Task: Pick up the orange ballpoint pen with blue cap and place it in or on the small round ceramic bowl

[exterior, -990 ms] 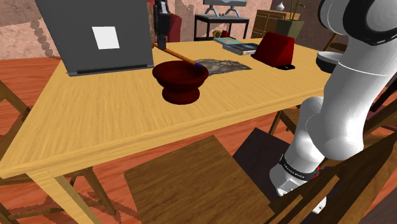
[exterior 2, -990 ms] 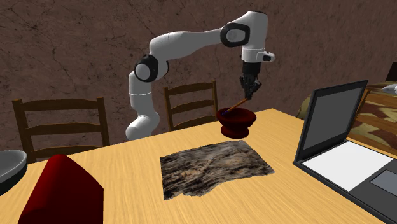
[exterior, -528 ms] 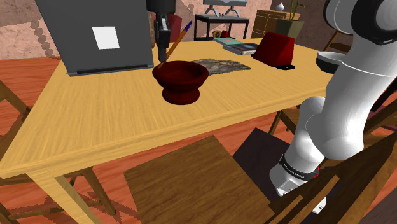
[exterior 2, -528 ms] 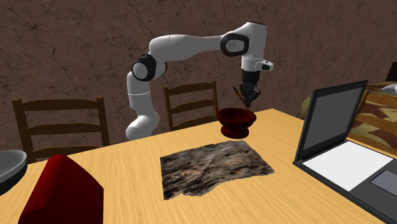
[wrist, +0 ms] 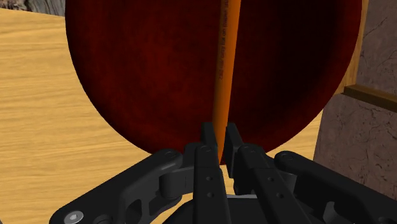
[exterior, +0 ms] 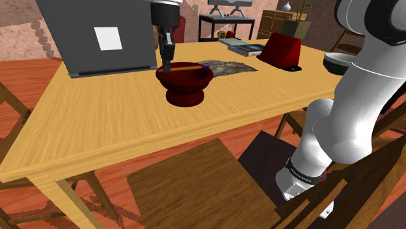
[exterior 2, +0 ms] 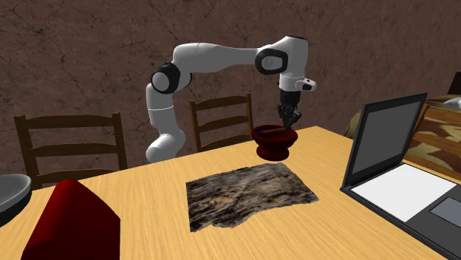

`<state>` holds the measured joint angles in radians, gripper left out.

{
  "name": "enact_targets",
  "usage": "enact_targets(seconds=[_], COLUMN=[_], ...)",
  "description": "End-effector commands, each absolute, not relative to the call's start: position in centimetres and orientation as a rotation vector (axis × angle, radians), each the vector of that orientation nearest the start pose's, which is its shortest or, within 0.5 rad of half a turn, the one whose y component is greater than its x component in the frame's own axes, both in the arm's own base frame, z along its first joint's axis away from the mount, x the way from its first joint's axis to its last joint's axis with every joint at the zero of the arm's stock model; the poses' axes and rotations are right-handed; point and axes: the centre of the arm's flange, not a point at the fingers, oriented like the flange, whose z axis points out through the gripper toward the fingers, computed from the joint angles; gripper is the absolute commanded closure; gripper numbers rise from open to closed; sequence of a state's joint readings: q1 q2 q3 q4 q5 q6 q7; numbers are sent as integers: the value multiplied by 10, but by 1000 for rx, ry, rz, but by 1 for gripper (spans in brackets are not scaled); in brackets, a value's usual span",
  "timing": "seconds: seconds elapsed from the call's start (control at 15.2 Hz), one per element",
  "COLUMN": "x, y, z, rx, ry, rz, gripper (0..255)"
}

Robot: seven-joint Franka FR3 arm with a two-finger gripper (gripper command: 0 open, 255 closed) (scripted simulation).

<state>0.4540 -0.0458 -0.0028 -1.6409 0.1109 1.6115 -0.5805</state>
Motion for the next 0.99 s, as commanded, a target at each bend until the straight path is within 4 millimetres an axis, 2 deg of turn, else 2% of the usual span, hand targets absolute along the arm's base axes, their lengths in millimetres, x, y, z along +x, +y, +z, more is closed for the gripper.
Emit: enact_targets(seconds=[0.0, 0.2, 0.26, 0.59, 0.86, 0.92], x=[485, 485, 484, 485, 486, 486], y=[247, 247, 247, 247, 242, 242], z=[619, 619, 619, 619, 669, 669], rx=[-2640, -2640, -2640, -2640, -2640, -2640], ry=[-1490, -1490, -1490, -1490, -1490, -1490], rz=[-33, -33, -33, -33, -33, -33], gripper=[255, 255, 0, 0, 0, 0])
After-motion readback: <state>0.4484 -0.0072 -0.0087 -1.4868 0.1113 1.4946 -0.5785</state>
